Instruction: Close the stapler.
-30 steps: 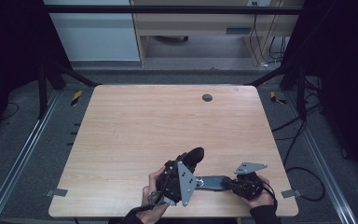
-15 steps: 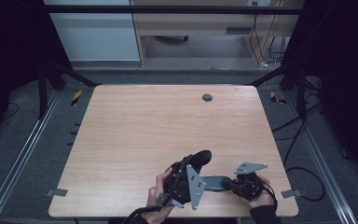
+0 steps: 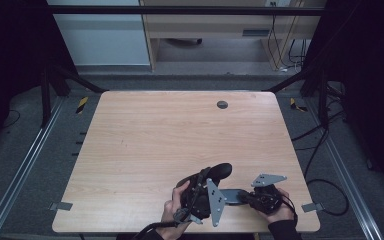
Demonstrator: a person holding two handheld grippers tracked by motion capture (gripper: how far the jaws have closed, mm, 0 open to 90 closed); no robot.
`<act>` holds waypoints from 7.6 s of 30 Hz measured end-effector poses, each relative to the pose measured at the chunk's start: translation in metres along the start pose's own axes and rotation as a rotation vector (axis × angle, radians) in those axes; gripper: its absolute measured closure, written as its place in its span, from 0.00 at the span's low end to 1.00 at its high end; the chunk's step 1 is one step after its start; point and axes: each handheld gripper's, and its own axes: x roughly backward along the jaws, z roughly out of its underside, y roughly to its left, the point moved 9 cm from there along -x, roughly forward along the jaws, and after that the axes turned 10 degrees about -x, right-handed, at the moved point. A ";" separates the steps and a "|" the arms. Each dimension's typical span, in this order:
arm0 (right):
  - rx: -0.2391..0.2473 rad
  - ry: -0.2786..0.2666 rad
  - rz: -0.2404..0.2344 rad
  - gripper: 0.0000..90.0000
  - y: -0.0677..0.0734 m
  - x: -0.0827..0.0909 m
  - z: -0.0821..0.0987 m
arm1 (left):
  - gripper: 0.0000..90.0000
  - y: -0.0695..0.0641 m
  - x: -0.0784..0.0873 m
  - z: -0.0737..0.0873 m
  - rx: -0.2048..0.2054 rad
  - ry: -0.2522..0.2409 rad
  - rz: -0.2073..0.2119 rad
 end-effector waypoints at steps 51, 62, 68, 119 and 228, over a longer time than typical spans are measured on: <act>-0.001 -0.008 0.000 1.00 -0.002 0.000 0.000 | 0.60 -0.041 -0.027 -0.003 -0.141 0.032 0.000; 0.000 -0.009 0.000 1.00 -0.002 0.000 0.000 | 0.60 -0.050 -0.032 -0.002 -0.188 0.042 -0.011; -0.003 -0.010 -0.002 1.00 -0.002 0.000 0.000 | 0.60 -0.053 -0.033 -0.001 -0.205 0.046 -0.015; -0.022 -0.015 -0.010 1.00 -0.005 0.003 0.002 | 0.59 -0.077 -0.047 0.006 -0.318 0.083 -0.012; -0.084 -0.324 0.012 1.00 0.002 0.075 -0.049 | 0.39 0.104 0.050 0.188 0.479 0.122 0.005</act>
